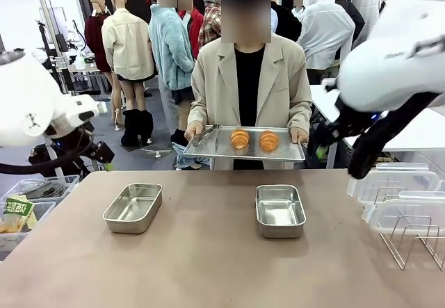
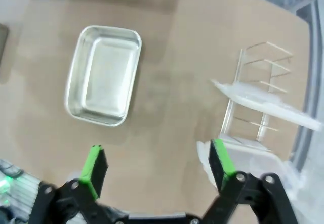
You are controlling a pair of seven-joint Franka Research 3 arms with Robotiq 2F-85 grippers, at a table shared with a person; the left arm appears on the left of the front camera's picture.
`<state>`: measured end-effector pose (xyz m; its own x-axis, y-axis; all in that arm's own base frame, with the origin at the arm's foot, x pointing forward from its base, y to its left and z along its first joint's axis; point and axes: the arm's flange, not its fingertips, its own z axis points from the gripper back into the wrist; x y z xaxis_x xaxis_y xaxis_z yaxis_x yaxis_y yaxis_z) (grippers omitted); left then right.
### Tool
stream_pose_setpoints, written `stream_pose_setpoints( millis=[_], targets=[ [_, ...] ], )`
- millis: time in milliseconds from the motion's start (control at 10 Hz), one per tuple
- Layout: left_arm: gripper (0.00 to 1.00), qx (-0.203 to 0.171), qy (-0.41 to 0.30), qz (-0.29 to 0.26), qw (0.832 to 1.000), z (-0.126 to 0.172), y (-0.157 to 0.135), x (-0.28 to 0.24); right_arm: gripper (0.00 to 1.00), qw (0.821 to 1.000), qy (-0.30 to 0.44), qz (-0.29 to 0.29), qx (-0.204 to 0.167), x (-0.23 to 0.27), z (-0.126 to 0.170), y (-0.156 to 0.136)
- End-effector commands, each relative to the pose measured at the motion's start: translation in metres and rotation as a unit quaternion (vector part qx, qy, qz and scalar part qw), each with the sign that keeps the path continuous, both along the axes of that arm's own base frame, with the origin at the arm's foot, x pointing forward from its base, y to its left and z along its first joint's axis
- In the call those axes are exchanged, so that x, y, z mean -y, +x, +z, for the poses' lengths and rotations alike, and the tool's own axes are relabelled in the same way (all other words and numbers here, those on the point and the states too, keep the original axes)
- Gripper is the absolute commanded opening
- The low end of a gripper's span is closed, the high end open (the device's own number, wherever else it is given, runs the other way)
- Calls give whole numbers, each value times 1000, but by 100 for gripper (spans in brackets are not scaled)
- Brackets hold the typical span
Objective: Place the bread in airtight containers.
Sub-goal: Lift both Airtight Container.
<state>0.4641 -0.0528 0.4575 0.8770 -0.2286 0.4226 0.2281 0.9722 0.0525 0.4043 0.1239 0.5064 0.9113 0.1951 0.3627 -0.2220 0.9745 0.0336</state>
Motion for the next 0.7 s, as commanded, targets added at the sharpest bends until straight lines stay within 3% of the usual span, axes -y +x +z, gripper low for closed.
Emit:
stream_pose_setpoints(
  millis=[0, 100, 300, 500, 600],
  targets=[
    [100, -14, 2, -13, 1000, -17, 20, -2, 100, 999, -9, -14, -41, -23, -31, 36],
    [100, -13, 2, -15, 1000, -27, 33, -10, 100, 998, -13, -24, -54, -33, -50, 57],
    [100, -57, -4, -16, 998, -65, 57, -10, 100, 995, -24, -45, -85, -61, -109, 72],
    [100, -67, -13, -20, 997, -87, 73, -9, 100, 994, -27, -36, -101, -73, -142, 75],
    [100, -70, -11, -22, 997, -99, 83, -10, 100, 995, -39, -63, -64, -73, -154, 81]
  ],
)
